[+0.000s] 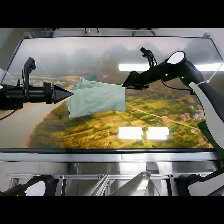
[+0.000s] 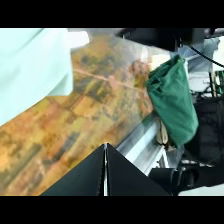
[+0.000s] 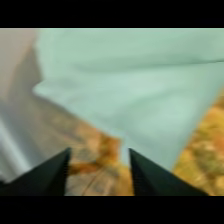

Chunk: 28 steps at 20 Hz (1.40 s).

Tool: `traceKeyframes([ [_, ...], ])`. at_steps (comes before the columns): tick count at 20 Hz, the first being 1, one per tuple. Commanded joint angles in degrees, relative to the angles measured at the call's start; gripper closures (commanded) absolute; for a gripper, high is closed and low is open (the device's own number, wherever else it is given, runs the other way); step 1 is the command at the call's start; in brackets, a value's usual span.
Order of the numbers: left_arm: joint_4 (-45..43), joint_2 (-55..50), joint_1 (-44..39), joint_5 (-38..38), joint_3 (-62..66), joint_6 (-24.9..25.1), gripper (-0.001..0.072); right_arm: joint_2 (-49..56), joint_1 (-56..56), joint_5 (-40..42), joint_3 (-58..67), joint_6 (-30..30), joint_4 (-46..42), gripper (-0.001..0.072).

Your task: Fold the shirts.

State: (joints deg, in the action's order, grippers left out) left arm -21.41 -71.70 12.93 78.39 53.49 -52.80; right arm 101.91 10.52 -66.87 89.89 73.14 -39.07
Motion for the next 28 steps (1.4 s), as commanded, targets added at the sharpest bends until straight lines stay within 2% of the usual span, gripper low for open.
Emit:
traceKeyframes([
  [1, 0.0, 2.0, 0.1, -0.2, -3.0, 1.4, 0.0697, 2.8, -0.4, 12.8, -2.7, 1.0, -5.1, 0.0059],
  [2, 0.0, 2.0, 0.1, 0.7, -2.3, 1.4, 0.0697, 4.3, -0.4, 13.1, -2.6, 0.6, -4.7, 0.0044],
  [10, 0.0, 2.0, 0.1, 1.6, 4.0, 1.9, 0.0697, 13.0, 1.8, 10.4, -2.6, -1.2, 6.2, 0.0053],
  [12, 0.1, 2.0, 0.1, 1.6, 4.3, 2.0, 0.0697, 14.0, 3.9, 10.4, -2.5, -1.4, 7.5, 0.0089],
  [13, 0.0, 2.0, 0.1, 1.6, 4.3, 2.5, 0.0697, 14.4, 4.9, 10.4, -2.2, -2.4, 10.0, 0.0185],
  [14, 0.0, 2.0, 0.1, 1.6, 4.1, 2.5, 0.0697, 14.5, 5.5, 10.2, -2.1, -4.2, 13.6, 0.0315],
  [15, 0.0, 2.0, 0.1, 1.7, 4.1, 2.5, 0.0696, 14.5, 5.7, 8.7, -1.8, -7.2, 18.4, 0.0538],
  [16, 0.0, 2.0, 0.1, 1.9, 4.1, 2.5, 0.0696, 14.4, 5.6, 5.9, -1.0, -10.7, 24.1, 0.0693],
  [18, 0.2, 2.0, 0.1, 3.0, 4.1, 2.4, 0.0697, 13.0, 4.9, 0.5, 0.7, -13.4, 31.3, 0.0694],
  [19, 0.3, 2.0, 0.1, 3.4, 4.1, 2.4, 0.0697, 11.0, 4.1, -0.5, 1.4, -13.3, 31.4, 0.0695],
  [21, 0.5, 2.0, 0.1, 3.6, 4.1, 2.4, 0.0697, 4.8, 1.1, 0.8, 1.7, -10.6, 27.8, 0.0695],
  [23, 0.5, 2.0, 0.1, 3.8, 4.1, 2.4, 0.0697, -3.7, -4.2, 4.9, 2.2, -4.9, 19.0, 0.0695],
  [25, 0.5, 2.0, 0.1, 4.5, 4.1, 2.4, 0.0697, -11.4, -12.1, 6.6, 4.8, 7.3, 4.3, 0.0695],
  [26, 0.5, 2.0, 0.1, 5.0, 4.1, 2.4, 0.0697, -15.1, -16.9, 5.9, 6.9, 15.5, -6.1, 0.0696],
  [27, 0.5, 2.0, 0.1, 5.5, 4.1, 2.4, 0.0697, -18.4, -22.0, 3.8, 8.7, 23.8, -16.9, 0.0695],
  [28, 0.5, 2.0, 0.1, 5.7, 4.1, 2.4, 0.0697, -21.0, -26.7, 0.3, 9.9, 29.2, -25.7, 0.0695],
])
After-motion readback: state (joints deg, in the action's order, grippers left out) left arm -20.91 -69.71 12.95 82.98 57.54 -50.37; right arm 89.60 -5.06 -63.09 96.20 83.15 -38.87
